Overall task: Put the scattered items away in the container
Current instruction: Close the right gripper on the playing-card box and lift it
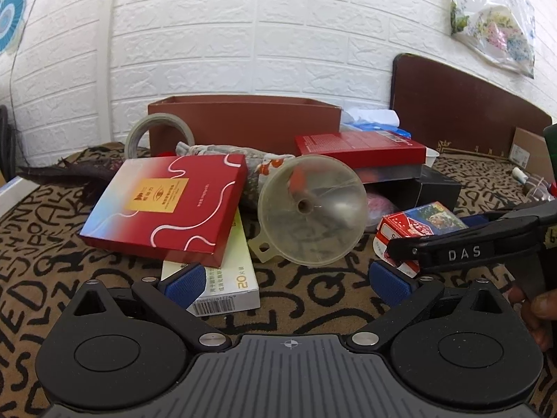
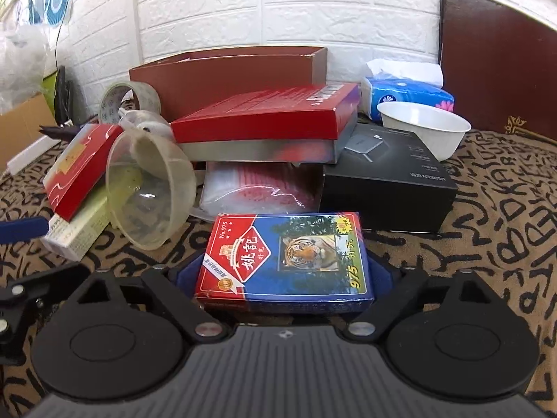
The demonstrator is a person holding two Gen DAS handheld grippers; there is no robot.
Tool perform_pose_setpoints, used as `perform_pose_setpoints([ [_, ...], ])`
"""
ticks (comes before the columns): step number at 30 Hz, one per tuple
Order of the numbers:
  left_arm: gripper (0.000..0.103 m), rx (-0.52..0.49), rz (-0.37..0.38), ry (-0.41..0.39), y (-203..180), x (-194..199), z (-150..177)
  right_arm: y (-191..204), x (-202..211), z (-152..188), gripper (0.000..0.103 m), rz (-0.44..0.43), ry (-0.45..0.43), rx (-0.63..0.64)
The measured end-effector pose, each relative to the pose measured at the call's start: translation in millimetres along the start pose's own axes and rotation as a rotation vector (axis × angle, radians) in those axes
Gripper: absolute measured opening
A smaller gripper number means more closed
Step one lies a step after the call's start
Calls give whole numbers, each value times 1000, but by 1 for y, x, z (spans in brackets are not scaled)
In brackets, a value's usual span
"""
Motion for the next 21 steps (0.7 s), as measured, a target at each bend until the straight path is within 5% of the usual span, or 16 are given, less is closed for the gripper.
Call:
perform_pose_setpoints([
  [7, 103, -210, -72, -11, -14, -10, -12, -1, 1, 1, 92, -13, -4, -2],
  [13, 101, -158, 388, -84, -13, -5, -35, -4, -2, 0, 92, -44, 5, -11],
  [16, 103, -188, 454, -129, -12, -9, -32, -15, -4, 0, 93, -91, 32, -38],
  [19, 103, -65, 600, -70, 7, -7, -32, -21, -4, -2, 93, -120, 52, -36],
  [21, 103, -14, 628, -91, 21, 4, -25, -27, 2, -6, 95, -126, 42, -47],
])
Point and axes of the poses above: each gripper's, at about its wrist camera, not at the fingertips, and x roughly against the way its jaws point, y to its left, z to its underside, the point moved 2 cm from there along -x, roughly the way its jaws point, and after that the axes turned 3 degrees about z, right-handed, at the moved point
